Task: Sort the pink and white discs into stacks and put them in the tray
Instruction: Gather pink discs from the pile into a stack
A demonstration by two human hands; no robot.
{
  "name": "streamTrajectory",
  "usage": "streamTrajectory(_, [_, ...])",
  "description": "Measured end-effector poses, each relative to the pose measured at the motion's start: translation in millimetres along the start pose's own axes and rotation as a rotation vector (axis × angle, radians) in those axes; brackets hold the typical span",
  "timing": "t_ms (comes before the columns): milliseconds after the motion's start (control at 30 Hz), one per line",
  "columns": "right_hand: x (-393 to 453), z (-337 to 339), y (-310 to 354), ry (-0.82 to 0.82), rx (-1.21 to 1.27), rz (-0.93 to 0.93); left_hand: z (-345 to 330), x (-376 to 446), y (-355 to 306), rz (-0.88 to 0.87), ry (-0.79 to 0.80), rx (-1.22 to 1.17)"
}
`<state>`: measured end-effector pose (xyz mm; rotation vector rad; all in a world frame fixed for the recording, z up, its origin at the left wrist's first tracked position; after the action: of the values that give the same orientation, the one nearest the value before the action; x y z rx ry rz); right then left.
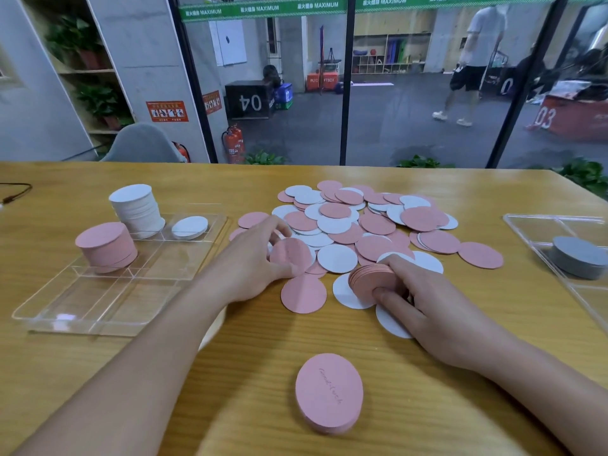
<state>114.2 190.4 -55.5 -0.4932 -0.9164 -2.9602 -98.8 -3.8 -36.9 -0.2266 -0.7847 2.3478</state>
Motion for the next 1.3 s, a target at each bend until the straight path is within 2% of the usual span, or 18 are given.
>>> streamTrajectory(133, [-0.2, -0.5, -1.9, -0.004, -0.007, -0.007, 9.4, -0.8, -6.5, -0.025, -0.122, -0.323])
streamTrajectory(267, [-0.3, -0.9, -2.0, -0.007, -0.008, -0.005, 9.4, -4.5, -14.2, -0.071, -0.123, -0.384])
streamTrajectory(367, [-0.7, -1.5, -2.0, -0.008, -0.008, -0.006, 7.7, -7.2, -24.8, -0.184, -0.132, -0.384])
streamTrajectory(600, [-0.4, -1.7, -1.5, -0.034, 0.004, -0.005, -24.7, -19.5, -52.2, -0.335, 0.05, -0.404])
streamTrajectory(767, [0.0, -4.3, 1.8, -0.015, -0.025, 0.023, -43.5, -24.7, -61.0, -0.346, 0.177, -0.448])
streamTrajectory(900, [0.7, -3.7, 0.5, -0.023, -0.033, 0.01, -34.4, -25.5, -60.0, -0.346, 0.198, -0.371])
streamTrajectory(1067, [0.4, -2.5, 1.2, -0.017, -0.024, -0.006, -4.4, -23.5, -38.1, -0.269, 0.19, -0.064])
streamTrajectory(1300, [0.0, -1.4, 0.2, -0.014, -0.022, -0.02, -16.3, -29.3, -30.8, -0.131, 0.362, 0.124])
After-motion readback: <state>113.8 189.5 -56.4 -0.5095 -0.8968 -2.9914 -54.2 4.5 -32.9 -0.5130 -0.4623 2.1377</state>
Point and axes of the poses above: each hand's wrist, its own x-axis towards the middle knuckle, its own z-axis out of the back of the hand, y = z × x, the point moved 7 cm from there along x, towards the middle knuckle, and after that the axes turned 6 degrees about z, right-handed, at the moved point
